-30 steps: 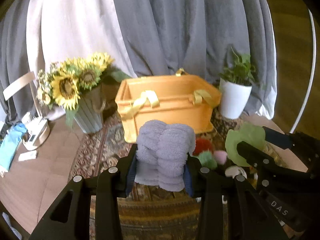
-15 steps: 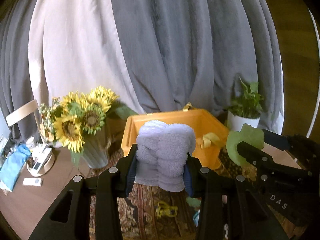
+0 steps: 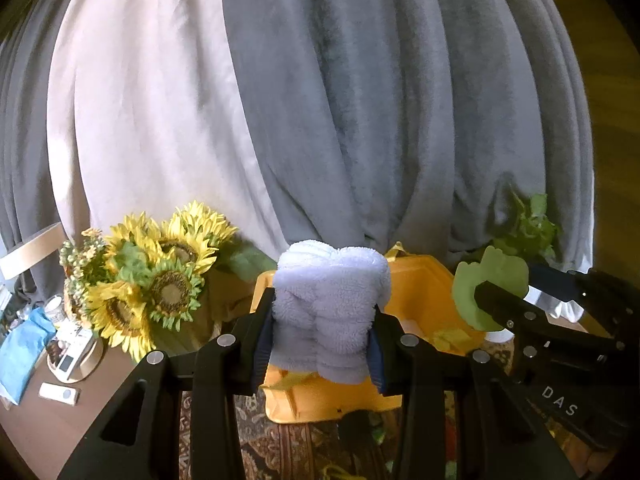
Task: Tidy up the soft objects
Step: 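Carry both toys into the orange crate and open both tools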
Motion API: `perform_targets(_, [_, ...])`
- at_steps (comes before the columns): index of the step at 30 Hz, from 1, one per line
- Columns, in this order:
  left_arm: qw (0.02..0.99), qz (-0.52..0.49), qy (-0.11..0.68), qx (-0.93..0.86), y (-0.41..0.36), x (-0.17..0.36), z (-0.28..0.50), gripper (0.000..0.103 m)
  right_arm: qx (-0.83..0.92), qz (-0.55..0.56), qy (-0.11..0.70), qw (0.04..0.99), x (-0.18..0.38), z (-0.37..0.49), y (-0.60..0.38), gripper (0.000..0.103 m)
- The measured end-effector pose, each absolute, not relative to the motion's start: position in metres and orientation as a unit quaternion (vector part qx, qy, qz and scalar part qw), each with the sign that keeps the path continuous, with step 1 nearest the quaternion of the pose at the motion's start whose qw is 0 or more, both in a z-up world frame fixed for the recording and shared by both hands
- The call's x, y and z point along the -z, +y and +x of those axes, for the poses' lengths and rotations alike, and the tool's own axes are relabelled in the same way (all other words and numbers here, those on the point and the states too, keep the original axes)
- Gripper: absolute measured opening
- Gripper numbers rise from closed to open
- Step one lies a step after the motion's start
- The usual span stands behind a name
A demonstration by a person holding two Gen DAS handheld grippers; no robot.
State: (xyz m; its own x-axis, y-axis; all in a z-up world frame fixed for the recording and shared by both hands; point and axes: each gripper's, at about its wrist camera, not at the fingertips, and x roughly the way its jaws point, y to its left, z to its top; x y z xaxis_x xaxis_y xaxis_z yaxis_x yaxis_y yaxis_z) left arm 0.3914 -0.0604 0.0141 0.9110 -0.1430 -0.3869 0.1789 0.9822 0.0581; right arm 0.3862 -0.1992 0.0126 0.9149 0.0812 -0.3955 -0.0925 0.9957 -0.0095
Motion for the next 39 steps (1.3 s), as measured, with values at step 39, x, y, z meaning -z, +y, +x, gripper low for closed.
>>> perform_targets(39, [0.931, 0.059, 0.35, 0.089, -0.094, 0.036, 0.542, 0.077, -0.025, 0.029, 0.307, 0.951, 0.027, 0.527, -0.239, 0.049])
